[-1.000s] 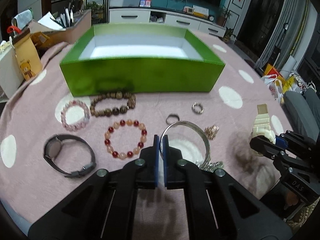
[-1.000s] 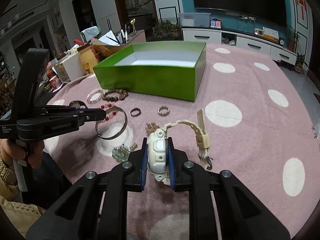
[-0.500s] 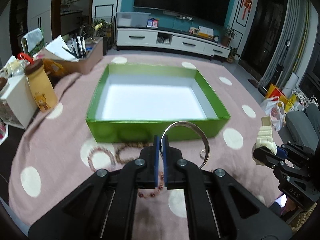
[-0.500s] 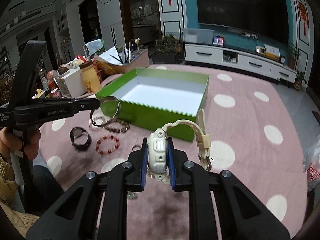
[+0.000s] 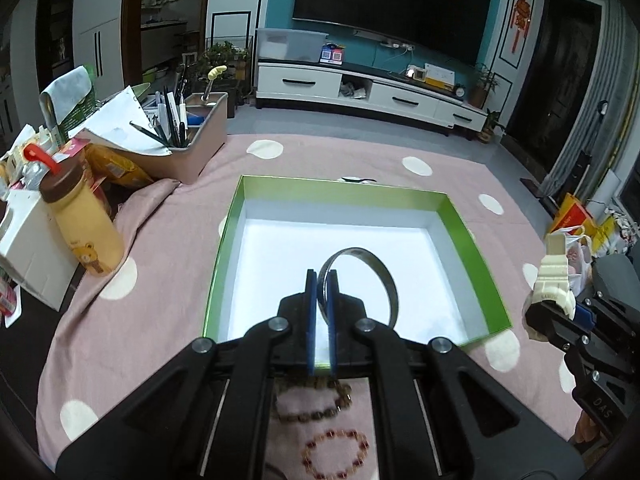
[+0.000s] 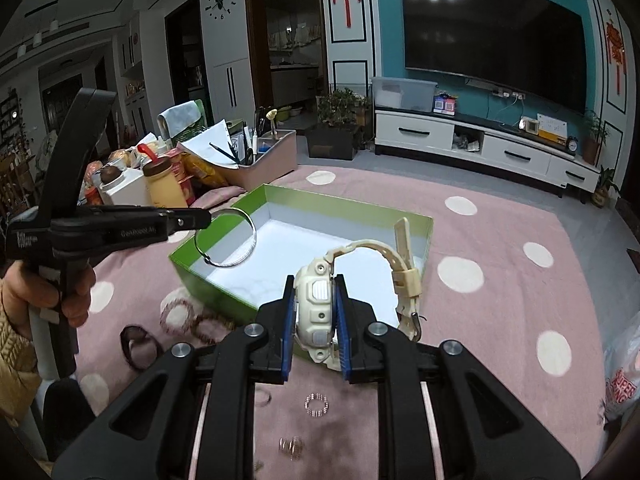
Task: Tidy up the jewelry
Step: 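Carry both items into the green box and open both tools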
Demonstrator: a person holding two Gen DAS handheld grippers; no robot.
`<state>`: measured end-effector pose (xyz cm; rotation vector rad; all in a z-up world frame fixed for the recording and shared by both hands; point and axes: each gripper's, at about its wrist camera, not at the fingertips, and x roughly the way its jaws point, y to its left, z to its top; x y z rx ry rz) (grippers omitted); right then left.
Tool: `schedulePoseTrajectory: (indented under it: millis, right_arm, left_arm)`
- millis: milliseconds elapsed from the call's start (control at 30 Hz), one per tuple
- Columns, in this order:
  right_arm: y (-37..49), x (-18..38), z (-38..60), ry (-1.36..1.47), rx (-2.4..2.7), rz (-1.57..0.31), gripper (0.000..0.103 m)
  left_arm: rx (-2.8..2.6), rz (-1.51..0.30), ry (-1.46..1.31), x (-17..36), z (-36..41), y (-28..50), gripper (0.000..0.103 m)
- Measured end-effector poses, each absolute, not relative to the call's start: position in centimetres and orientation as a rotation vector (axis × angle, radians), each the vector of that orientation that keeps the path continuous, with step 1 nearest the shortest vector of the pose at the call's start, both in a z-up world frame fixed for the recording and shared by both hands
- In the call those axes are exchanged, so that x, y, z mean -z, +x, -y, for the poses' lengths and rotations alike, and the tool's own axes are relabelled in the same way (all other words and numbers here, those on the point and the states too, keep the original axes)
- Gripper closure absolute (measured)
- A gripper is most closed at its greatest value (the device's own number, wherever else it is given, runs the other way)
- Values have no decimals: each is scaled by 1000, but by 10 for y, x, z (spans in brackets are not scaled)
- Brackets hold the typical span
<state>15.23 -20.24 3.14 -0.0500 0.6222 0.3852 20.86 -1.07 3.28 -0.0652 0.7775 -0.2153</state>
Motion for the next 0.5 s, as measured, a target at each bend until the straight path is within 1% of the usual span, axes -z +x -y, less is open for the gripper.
schedulePoseTrajectory:
  millis: [300, 367, 400, 433, 500]
  right_arm:
    - [218, 7, 186, -48, -373, -755, 85]
    - [229, 17, 187, -28, -373, -797, 84]
    - [232, 20, 188, -16, -370, -812, 80]
    - [234, 22, 190, -5, -362, -825, 77]
    - [231, 23, 193, 6, -354, -819, 72]
  left_arm:
    - [188, -861, -3, 7, 33, 250, 99]
    - [186, -875, 5, 13, 36, 255, 98]
    - [178, -874, 16, 14, 38, 256, 95]
    - [178, -874, 22, 14, 38, 256, 91]
    - [178, -866, 25, 13, 36, 254, 73]
